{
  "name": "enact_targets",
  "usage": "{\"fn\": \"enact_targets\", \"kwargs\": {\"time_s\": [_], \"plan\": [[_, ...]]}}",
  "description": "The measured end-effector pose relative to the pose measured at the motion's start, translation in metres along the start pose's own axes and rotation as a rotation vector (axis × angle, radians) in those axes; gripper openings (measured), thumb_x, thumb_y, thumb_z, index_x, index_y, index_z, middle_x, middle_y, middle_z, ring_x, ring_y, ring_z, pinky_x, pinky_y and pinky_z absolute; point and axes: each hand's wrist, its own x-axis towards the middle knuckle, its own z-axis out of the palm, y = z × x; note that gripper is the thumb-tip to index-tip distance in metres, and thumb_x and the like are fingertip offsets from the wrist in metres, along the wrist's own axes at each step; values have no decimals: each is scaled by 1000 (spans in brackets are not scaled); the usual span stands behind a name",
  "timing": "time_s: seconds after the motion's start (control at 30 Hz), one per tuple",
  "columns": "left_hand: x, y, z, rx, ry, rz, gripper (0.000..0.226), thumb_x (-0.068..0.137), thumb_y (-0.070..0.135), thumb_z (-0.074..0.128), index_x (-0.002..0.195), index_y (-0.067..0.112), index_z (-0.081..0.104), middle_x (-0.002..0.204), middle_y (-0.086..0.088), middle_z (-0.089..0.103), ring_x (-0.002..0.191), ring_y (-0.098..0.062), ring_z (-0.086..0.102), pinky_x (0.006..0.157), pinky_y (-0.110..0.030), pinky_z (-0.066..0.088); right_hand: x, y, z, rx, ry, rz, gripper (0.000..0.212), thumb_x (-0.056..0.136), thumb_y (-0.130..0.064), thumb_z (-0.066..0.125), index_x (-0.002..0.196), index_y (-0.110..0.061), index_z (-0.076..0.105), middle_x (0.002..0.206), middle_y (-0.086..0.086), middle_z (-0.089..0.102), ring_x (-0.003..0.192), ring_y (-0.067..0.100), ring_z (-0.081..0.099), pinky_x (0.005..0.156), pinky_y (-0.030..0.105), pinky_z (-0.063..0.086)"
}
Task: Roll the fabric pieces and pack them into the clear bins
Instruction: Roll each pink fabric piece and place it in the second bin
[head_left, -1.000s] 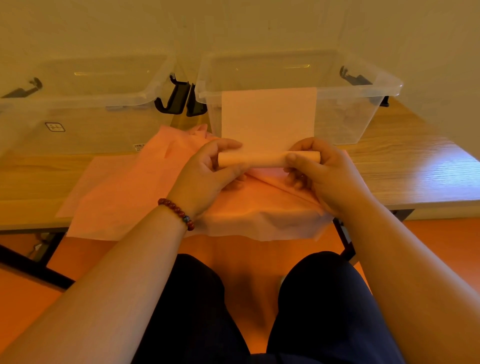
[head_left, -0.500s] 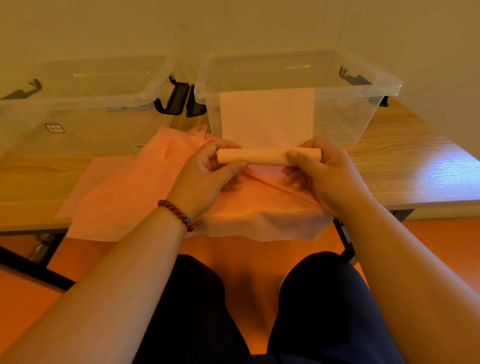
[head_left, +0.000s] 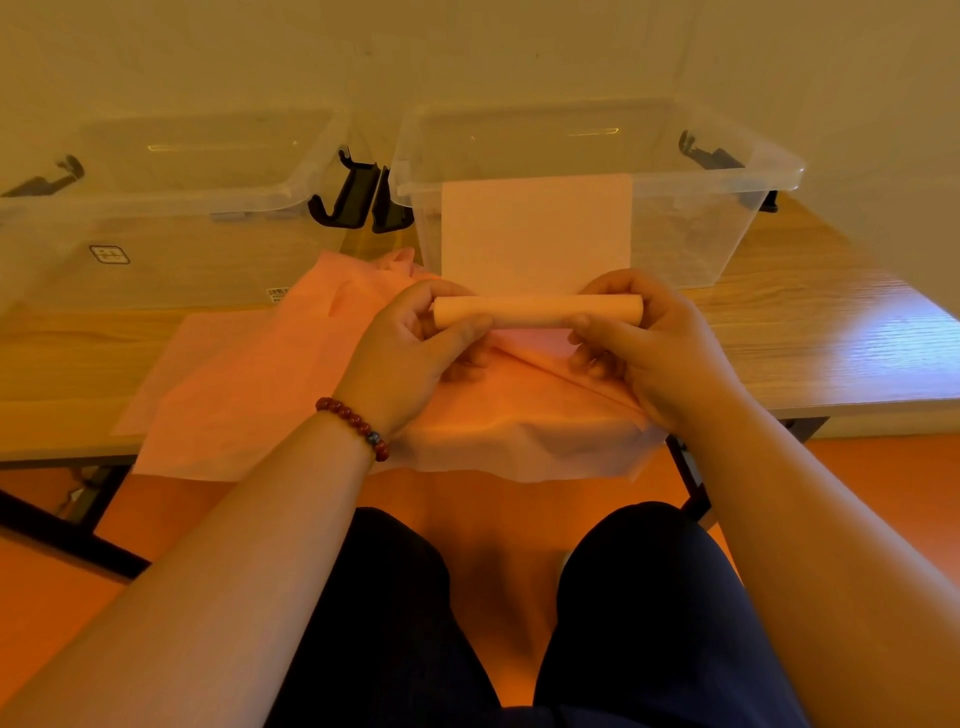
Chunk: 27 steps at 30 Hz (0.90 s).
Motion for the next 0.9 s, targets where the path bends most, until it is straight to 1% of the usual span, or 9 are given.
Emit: {"fn": "enact_targets", "kwargs": {"time_s": [0.07, 0.1, 0.2, 0.27, 0.33, 0.53, 0.63, 0.8, 0.9], "plan": [[1, 0, 0, 10, 9, -1, 6, 91, 17, 61, 95, 20, 59, 69, 5, 70, 63, -9, 66, 58, -22, 54, 1, 0, -1, -7, -9, 2, 32, 81, -8, 74, 103, -26, 60, 73, 2, 70, 67, 22, 68, 59, 28, 54], [1, 0, 0, 9, 10, -2, 5, 91, 17, 60, 95, 20, 58, 68, 6, 70, 63, -9, 66, 58, -22, 54, 1, 0, 0, -15, -7, 0, 31, 81, -6, 74, 101, -26, 60, 73, 1, 70, 67, 21, 68, 59, 27, 54], [1, 0, 0, -29, 4, -1, 19, 88, 12, 63, 100, 26, 57, 74, 7, 71, 65, -9, 67, 59, -23, 56, 0, 0, 1, -17, 4, -18, 17, 87, -8, 69, 92, -21, 59, 71, 2, 69, 63, 18, 67, 55, 25, 51], [1, 0, 0, -36, -10, 8, 28, 86, 8, 65, 104, 28, 56, 78, 6, 72, 68, -10, 68, 60, -25, 57, 0, 0, 2, -14, 31, -23, 10, 89, -12, 66, 90, -19, 59, 68, 3, 69, 61, 18, 67, 54, 25, 51], [0, 1, 0, -15, -17, 16, 25, 88, 8, 62, 104, 27, 57, 76, 7, 72, 66, -9, 68, 59, -23, 56, 0, 0, 2, -6, 41, -19, 8, 90, -14, 65, 91, -17, 58, 67, 3, 68, 60, 19, 67, 53, 25, 50], [-1, 3, 1, 43, -44, 26, 15, 92, 16, 58, 105, 25, 59, 74, 11, 71, 66, -7, 67, 58, -19, 54, -1, -3, 1, -41, 4, -3, 26, 84, -6, 72, 101, -19, 58, 75, 7, 69, 67, 21, 68, 60, 27, 54], [-1, 2, 1, 55, -32, 27, 14, 90, 16, 60, 103, 21, 59, 71, 10, 71, 64, -6, 66, 57, -19, 54, -1, -3, 1, 8, 1, 18, 29, 83, -9, 72, 104, -23, 57, 74, 8, 71, 67, 23, 68, 59, 29, 53], [-1, 1, 2, 62, -20, 24, 11, 97, 19, 51, 99, 24, 60, 68, 8, 70, 63, -6, 65, 57, -19, 53, -1, -3, 1, 134, 18, 40, 13, 93, -10, 60, 102, -19, 56, 72, 8, 69, 60, 22, 65, 54, 27, 51], [-1, 1, 2, 61, -14, 19, 15, 100, 21, 46, 99, 26, 60, 68, 9, 69, 63, -5, 65, 56, -19, 53, -2, -4, 2, 155, 17, 46, 12, 96, -8, 54, 102, -18, 59, 73, 8, 68, 59, 22, 65, 53, 26, 50]]}}
